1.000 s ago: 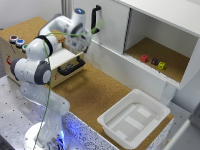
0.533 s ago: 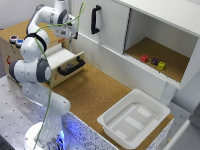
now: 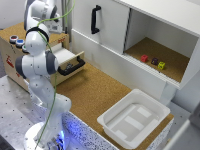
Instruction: Push down the green button to turn on the green light
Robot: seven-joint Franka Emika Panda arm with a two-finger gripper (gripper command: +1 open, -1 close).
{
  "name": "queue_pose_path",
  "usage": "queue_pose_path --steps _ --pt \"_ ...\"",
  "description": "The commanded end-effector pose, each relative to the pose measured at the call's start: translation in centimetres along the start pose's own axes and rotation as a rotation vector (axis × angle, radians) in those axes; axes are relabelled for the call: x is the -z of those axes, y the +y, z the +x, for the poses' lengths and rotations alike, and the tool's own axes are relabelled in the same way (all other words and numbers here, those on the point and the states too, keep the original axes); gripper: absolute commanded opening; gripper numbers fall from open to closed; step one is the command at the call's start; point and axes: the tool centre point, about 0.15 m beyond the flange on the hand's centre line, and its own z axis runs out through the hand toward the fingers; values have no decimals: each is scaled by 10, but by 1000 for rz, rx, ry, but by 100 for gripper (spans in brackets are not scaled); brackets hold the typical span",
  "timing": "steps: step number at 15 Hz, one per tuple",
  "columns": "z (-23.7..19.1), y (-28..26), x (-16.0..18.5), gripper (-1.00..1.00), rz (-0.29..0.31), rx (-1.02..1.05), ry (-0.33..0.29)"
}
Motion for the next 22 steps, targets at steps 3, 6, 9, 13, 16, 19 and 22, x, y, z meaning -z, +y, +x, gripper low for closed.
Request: queue_pose_path --steps 3,6,9,13,16,19,22 --pt "4 -45 -45 -100 -117 -28 -113" --pt "-9 -39 -44 -100 -152 -61 -61" --pt "-19 -34 -42 -100 -160 -86 -39" --pt "-44 -26 -44 -100 -174 -51 -16" --pt "-53 -19 -54 -100 -138 9 12" --pt "-52 -10 -70 -100 -79 37 21" --pt "-38 -6 -68 -100 -82 76 34"
